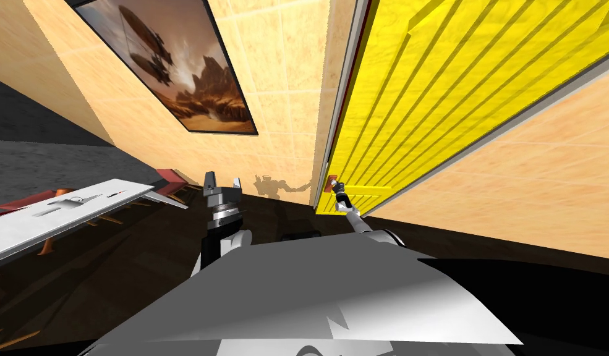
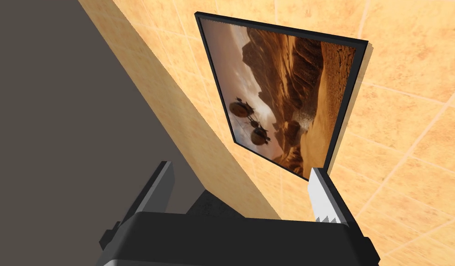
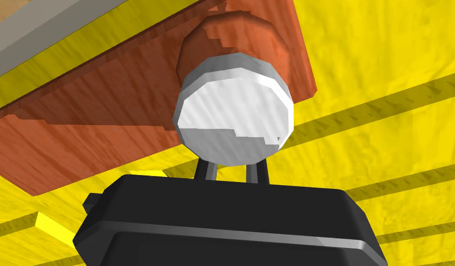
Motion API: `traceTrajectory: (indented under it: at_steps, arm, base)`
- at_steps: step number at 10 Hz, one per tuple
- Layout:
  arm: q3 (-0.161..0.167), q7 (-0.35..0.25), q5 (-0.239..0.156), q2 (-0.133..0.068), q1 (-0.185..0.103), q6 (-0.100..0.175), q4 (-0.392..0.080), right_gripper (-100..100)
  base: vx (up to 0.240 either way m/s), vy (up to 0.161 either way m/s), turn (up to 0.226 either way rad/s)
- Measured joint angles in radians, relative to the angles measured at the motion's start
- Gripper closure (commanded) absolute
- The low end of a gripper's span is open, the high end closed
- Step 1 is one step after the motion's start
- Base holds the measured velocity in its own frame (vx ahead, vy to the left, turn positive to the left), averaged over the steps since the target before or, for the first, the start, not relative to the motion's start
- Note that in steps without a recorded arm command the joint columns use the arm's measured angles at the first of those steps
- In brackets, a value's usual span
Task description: Pull the door open
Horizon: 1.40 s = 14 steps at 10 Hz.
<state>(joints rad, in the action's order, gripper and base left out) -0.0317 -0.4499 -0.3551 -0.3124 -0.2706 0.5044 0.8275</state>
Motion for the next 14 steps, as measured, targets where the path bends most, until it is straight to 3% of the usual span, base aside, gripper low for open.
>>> traceTrajectory:
  at_steps: [2, 4, 6, 7, 9, 11, 14]
  arm:
    - [0.008, -0.05, -0.029, -0.001, -0.014, 0.014, -0.03, 100]
    - [0.004, -0.085, -0.059, 0.002, -0.001, -0.002, -0.006, 100]
    - [0.011, -0.144, -0.097, -0.001, -0.018, 0.005, -0.034, 100]
    - [0.009, -0.152, -0.101, 0.003, -0.009, 0.001, -0.018, -100]
    - [0.01, -0.193, -0.132, 0.012, -0.005, -0.009, -0.014, -100]
    - [-0.004, -0.22, -0.166, 0.029, 0.009, -0.028, 0.032, -100]
    - [0.019, -0.285, -0.199, 0.049, 0.007, -0.026, 0.027, -100]
  base:
    - [-0.054, -0.023, 0.07]
    - [-0.068, -0.038, 0.135]
    - [-0.042, -0.027, 0.028]
    - [-0.066, -0.018, 0.004]
    - [-0.113, -0.047, -0.004]
    - [-0.123, -0.055, 0.017]
    - [-0.061, -0.01, 0.061]
